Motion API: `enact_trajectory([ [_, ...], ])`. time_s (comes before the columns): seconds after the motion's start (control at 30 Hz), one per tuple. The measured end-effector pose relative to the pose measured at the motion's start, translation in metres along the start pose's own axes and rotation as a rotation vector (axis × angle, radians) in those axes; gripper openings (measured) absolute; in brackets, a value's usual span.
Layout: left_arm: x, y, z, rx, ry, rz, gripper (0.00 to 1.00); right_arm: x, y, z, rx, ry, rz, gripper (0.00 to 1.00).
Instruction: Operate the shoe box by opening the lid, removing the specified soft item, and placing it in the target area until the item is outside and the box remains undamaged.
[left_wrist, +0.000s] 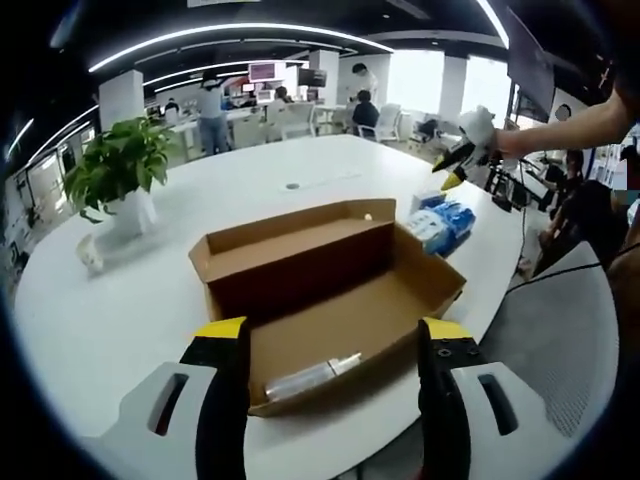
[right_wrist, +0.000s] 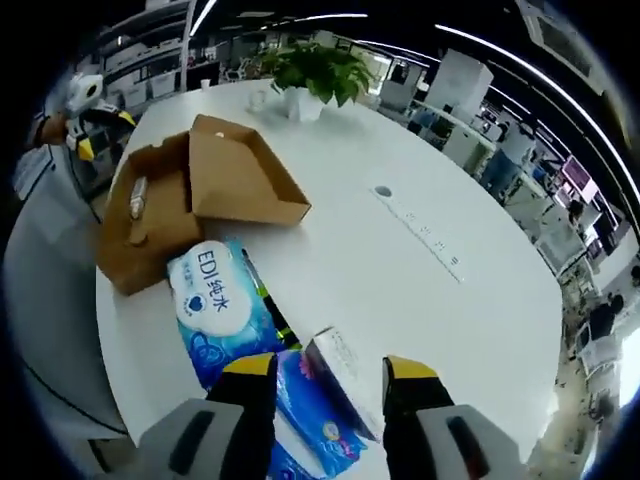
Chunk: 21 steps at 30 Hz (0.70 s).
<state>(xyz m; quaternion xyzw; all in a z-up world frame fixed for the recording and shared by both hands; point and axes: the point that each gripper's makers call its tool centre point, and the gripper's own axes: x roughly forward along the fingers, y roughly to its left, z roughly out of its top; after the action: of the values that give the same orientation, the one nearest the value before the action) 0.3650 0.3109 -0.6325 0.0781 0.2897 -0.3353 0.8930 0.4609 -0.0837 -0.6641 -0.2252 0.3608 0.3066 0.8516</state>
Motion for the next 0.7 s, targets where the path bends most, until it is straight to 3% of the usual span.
enact_trajectory([
  [0.3,0.0,0.0,-0.002,-0.009,-0.004,-0.022,0.68,-0.011,0.049,0.019,0.006,-0.085,0.015,0.41],
  [0.53,0.001,0.002,0.001,-0.004,-0.009,-0.034,0.67,-0.012,0.088,0.038,0.027,-0.17,0.043,0.41],
  [0.7,0.003,0.003,0.001,0.002,-0.005,-0.042,0.67,-0.009,0.111,0.049,0.046,-0.193,0.073,0.42],
])
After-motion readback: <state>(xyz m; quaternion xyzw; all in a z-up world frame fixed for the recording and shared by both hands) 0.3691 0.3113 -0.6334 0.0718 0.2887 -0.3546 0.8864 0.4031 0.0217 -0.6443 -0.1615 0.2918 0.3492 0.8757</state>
